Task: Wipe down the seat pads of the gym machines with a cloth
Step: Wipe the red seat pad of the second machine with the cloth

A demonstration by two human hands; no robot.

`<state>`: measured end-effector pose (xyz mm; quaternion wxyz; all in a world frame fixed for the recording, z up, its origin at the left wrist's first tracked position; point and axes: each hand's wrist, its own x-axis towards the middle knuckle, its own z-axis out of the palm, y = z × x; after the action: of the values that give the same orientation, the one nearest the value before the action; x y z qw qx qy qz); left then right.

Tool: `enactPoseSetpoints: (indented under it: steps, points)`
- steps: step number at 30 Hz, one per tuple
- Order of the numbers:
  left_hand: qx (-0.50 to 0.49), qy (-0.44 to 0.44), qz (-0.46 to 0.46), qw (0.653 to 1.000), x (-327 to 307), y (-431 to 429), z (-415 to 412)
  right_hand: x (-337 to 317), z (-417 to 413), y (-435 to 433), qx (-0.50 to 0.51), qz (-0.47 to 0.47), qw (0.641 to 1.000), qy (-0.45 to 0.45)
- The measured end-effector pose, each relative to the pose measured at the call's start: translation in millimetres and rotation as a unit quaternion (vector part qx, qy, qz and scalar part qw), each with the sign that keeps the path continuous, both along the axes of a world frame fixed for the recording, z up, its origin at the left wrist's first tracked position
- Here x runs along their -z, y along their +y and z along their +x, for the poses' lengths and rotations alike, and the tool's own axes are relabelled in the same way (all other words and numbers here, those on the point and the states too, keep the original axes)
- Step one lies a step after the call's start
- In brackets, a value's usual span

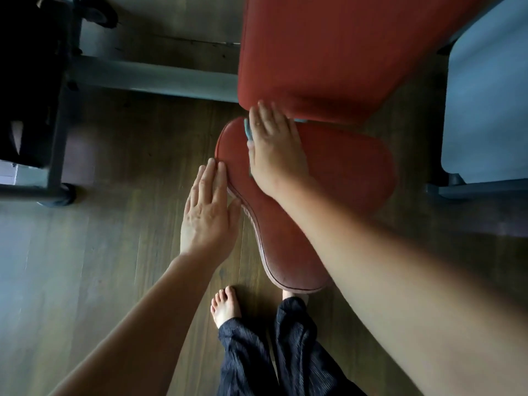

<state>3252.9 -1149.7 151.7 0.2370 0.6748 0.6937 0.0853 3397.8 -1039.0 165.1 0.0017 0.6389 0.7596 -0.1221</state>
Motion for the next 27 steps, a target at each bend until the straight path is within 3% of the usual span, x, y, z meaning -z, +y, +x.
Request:
enactPoseSetpoints:
  steps: [4, 9, 14, 19, 24, 27]
  points:
    - [0.007, 0.005, 0.02, 1.0, -3.0, 2.1, 8.9, -2.0, 44.9, -56.4, -0.071, -0.031, 0.997, 0.023]
    - [0.028, 0.02, 0.023, 0.999, -5.6, 8.7, 20.5, 1.3, 53.9, -9.2, 0.079, -0.012, 0.997, -0.014]
    - [0.065, 0.032, 0.031, 0.997, -8.5, 18.4, 39.6, -5.4, 86.0, -72.3, -0.004, -0.017, 1.0, 0.024]
    - [0.113, 0.029, 0.05, 0.992, -12.4, 25.9, 59.1, 3.4, 92.2, -18.5, 0.109, -0.006, 0.994, -0.01]
    - [0.146, 0.035, 0.042, 0.988, -10.7, 29.0, 68.7, -3.8, 116.7, -95.7, 0.03, -0.006, 0.999, 0.019]
    - [0.15, 0.05, 0.034, 0.987, -8.5, 29.5, 67.3, 2.3, 145.8, -61.3, 0.093, 0.002, 0.996, -0.01]
